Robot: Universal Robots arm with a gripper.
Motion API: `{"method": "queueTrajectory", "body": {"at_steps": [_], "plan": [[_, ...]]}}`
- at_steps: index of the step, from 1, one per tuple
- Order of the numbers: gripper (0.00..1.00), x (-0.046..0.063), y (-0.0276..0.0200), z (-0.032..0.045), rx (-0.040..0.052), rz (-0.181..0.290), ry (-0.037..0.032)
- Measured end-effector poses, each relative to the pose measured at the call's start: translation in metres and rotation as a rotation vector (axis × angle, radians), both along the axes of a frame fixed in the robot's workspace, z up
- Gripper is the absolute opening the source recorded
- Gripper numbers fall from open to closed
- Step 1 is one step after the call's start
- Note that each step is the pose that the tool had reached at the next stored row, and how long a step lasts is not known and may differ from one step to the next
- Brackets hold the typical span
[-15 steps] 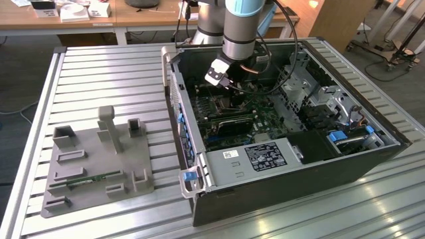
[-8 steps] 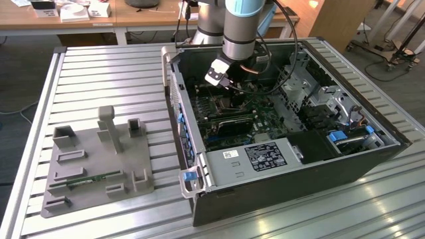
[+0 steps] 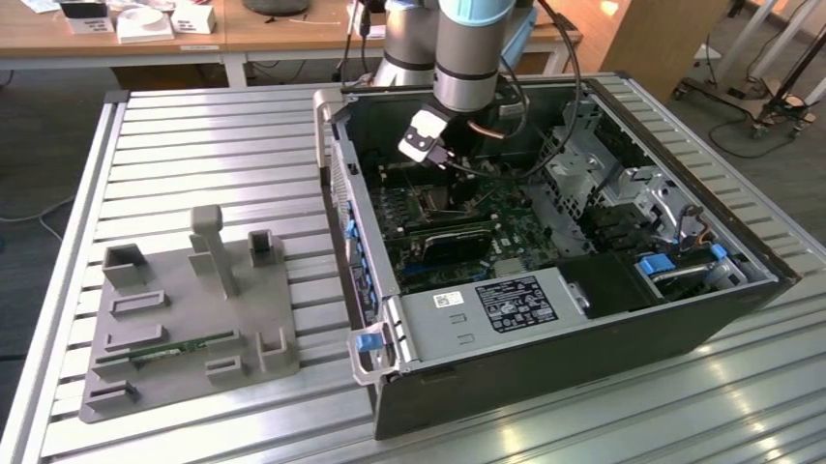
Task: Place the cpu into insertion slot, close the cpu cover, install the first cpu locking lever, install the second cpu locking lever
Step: 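Place the cpu into insertion slot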
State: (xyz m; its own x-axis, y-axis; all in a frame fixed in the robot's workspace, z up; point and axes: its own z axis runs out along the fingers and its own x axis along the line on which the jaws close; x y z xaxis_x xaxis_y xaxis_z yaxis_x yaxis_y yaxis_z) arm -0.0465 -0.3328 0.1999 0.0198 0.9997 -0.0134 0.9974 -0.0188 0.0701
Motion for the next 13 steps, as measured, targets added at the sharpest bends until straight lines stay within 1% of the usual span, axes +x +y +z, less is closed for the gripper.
{"method": "queueTrajectory", "body": {"at_steps": [8,9,10,11,13], "plan": [[0.62,0.000,0.0000,0.0140,0.0001,0.000,0.0000],[0.60,0.000,0.0000,0.0158,0.0001,0.000,0.0001],[0.54,0.000,0.0000,0.0178,0.0000,0.000,0.0001],[0.54,0.000,0.0000,0.0195,-0.0001,0.000,0.0002],[0.42,0.000,0.0000,0.0227,-0.0001,0.000,0.0005]]}}
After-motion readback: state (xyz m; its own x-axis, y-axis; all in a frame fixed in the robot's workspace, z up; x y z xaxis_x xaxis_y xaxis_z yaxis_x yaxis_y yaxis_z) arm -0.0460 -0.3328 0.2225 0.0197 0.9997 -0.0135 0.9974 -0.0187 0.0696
